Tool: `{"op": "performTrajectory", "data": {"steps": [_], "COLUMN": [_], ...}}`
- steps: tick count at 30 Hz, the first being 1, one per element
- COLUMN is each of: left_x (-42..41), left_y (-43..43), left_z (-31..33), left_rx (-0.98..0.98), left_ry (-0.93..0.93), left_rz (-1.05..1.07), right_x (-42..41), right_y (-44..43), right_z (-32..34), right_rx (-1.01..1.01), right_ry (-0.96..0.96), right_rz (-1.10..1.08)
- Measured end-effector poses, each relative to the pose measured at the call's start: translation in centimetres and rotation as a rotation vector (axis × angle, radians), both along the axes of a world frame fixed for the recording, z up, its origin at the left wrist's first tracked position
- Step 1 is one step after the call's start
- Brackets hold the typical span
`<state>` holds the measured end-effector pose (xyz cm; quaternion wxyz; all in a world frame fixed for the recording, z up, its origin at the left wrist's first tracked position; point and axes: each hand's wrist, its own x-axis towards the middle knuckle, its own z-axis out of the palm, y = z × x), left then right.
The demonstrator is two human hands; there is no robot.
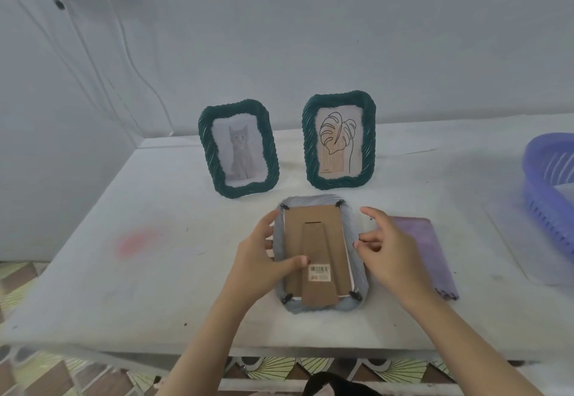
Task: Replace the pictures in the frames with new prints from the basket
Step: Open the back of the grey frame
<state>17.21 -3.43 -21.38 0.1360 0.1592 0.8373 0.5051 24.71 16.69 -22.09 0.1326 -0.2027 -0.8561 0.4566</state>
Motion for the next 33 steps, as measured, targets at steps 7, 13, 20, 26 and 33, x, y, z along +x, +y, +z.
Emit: {"op": "performTrajectory", "data": {"steps": [7,13,20,26,33], "left_x": [0.4,-0.2,-0.8,-1.5,-1.8], "left_y": [-0.4,-0.6,-0.9,-0.9,-0.9], "left_z": [-0.7,-1.0,-0.8,-1.2,-1.4], "left_rx": [-0.252,-0.322,-0.373,-0.438,-0.542], "left_ry": [0.186,0.313,0.206,0.228,0.27], "left_rz": [-0.061,-0.161,-0.371,-0.365,-0.392], "right_x": [0.1,0.5,0.9,0.2,-0.5], "right_y": [-0.2,-0.5,-0.6,0.1,0.6], "right_z": [-1.0,-0.8,-0.5,-0.3,-0.8], "right_rx": [0.12,0.216,0.385,0.438,0.517], "right_ry": [-0.002,0.015,-0.157,-0.214,-0.262], "right_rz": [0.036,0.212,0.451,0.454,0.448]}}
